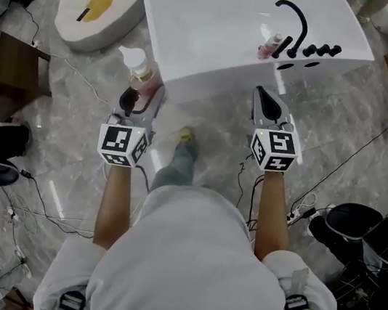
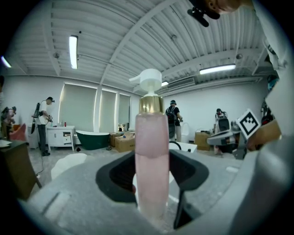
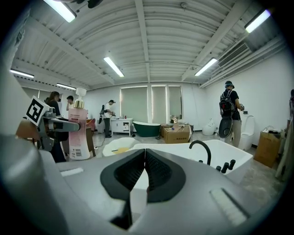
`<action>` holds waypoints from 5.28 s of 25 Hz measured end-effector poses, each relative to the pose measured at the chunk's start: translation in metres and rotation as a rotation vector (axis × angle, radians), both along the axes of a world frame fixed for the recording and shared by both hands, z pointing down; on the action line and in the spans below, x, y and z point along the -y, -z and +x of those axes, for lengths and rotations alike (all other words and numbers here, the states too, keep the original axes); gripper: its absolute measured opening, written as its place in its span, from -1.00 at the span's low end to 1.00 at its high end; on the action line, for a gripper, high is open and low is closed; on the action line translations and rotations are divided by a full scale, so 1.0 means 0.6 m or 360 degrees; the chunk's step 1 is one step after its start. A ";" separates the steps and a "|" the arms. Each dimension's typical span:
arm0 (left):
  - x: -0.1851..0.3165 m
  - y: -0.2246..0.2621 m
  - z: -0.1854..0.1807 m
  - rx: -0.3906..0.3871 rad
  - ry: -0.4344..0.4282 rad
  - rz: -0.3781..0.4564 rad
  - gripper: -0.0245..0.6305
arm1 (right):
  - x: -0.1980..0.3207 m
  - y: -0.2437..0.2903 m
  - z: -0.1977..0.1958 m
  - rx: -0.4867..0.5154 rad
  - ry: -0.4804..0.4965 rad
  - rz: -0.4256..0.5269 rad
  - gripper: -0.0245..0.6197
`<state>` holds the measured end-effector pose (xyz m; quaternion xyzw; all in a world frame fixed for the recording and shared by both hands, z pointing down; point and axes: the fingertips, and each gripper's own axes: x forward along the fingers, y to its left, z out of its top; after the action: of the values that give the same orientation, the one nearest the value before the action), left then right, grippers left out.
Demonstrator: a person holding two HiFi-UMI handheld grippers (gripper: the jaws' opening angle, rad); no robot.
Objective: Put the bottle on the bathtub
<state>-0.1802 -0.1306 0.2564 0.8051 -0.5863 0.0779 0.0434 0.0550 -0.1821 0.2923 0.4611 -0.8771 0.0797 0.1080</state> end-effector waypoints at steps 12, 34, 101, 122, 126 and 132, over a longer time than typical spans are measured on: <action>0.261 -0.103 -0.105 -0.0039 -0.0182 -0.0156 -0.27 | 0.223 -0.068 -0.139 -0.0071 -0.0083 -0.0123 -0.91; 0.428 -0.416 -0.102 -0.0067 -0.0027 -0.0319 -0.27 | 0.357 -0.401 -0.187 -0.0099 0.0177 -0.0391 -0.91; 0.506 -0.668 -0.085 -0.0011 -0.0077 -0.0315 -0.26 | 0.449 -0.659 -0.218 -0.0084 0.0263 -0.0539 -0.91; 0.464 -0.672 -0.045 0.0005 -0.0054 -0.0388 0.04 | 0.413 -0.628 -0.163 -0.0061 0.0250 -0.0491 -0.91; 0.442 -0.664 -0.060 -0.0026 0.0004 -0.0404 0.07 | 0.412 -0.609 -0.166 -0.0040 0.0242 -0.0479 -0.91; 0.406 -0.613 -0.062 -0.0046 0.0075 -0.0422 -0.02 | 0.415 -0.540 -0.164 0.0016 0.0240 -0.0431 -0.91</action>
<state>-0.2174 -0.3742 0.6243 0.7793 -0.5890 0.1420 0.1597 -0.0436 -0.4308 0.6165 0.3748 -0.8910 0.1914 0.1703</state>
